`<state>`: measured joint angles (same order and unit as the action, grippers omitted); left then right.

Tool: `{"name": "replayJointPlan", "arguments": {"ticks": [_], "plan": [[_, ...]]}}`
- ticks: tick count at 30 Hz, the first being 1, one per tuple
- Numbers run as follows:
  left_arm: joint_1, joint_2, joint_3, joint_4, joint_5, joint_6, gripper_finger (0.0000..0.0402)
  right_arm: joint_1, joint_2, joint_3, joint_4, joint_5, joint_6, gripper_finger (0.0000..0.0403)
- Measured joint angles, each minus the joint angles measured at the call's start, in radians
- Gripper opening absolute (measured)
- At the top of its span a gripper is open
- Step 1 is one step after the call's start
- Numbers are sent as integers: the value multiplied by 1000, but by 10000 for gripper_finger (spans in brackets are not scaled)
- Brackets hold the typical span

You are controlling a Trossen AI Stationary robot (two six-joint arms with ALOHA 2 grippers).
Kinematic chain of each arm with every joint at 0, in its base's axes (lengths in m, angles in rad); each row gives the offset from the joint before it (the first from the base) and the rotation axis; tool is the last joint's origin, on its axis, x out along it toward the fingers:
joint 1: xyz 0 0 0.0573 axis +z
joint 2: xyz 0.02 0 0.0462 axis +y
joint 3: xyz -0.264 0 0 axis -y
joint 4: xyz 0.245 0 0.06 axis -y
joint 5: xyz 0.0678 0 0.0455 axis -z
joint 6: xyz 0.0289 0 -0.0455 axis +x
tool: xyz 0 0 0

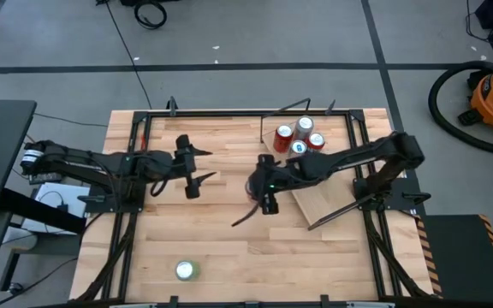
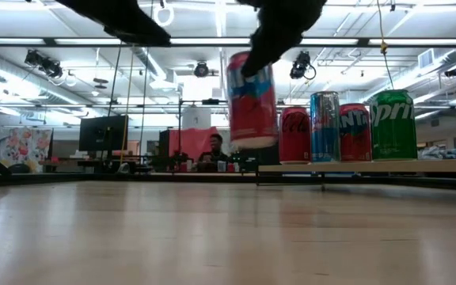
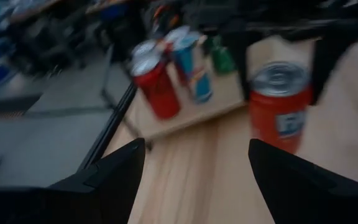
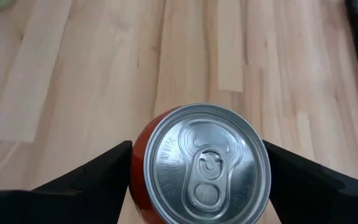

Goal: Place canned beverage on shelf
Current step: Put the orange soda can on the shelf, aligned with the other green soda can

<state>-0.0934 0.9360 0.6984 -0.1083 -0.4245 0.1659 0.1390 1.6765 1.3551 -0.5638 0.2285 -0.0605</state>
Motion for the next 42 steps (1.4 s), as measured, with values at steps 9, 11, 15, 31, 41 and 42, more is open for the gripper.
{"name": "replayJointPlan", "arguments": {"ticks": [9, 11, 15, 31, 41, 42], "plan": [[44, 0, -37, 204, 200, 113, 297, 48, -203, -150, -47, 129, 145, 329], [54, 0, -37, 226, 203, 130, 297, 54, -256, -195, -56, 175, 190, 329], [73, 1, -38, 253, 203, 163, 297, 62, -343, -287, -74, 237, 276, 329], [179, 71, -40, 391, 412, 215, 297, 124, -448, -420, -169, 360, 437, 329], [192, 109, -39, 399, 414, 204, 297, 124, -448, -459, -176, 365, 418, 330], [192, 111, -37, 404, 415, 203, 297, 124, -448, -461, -174, 363, 407, 330]]}}
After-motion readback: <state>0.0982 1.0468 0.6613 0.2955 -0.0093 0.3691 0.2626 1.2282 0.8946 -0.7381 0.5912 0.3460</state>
